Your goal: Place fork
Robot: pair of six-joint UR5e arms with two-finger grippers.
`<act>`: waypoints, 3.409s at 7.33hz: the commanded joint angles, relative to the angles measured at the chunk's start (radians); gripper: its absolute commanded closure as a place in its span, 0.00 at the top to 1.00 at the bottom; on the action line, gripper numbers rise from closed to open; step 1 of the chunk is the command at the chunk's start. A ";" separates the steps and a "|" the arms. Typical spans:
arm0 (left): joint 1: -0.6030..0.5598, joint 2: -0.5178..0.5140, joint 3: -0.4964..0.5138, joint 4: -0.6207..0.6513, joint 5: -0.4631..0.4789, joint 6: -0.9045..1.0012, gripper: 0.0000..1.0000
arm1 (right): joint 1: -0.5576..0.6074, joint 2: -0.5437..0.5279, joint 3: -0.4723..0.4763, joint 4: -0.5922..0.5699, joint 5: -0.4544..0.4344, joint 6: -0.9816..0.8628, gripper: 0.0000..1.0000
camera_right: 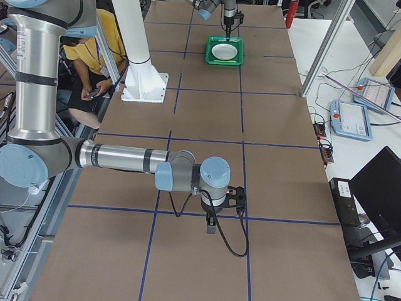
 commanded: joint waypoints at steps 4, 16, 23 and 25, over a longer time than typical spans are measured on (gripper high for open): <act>-0.020 0.023 0.061 0.000 -0.001 -0.022 0.00 | 0.000 0.000 0.000 0.000 0.000 0.000 1.00; 0.032 0.001 0.083 0.000 -0.003 -0.029 0.99 | 0.000 0.000 0.000 0.000 0.000 0.000 1.00; -0.375 0.183 0.006 0.064 -0.133 0.539 1.00 | 0.000 0.000 0.000 0.002 0.000 0.000 1.00; -0.517 0.176 0.007 0.286 -0.135 0.780 1.00 | 0.000 0.000 0.000 0.000 0.000 0.000 1.00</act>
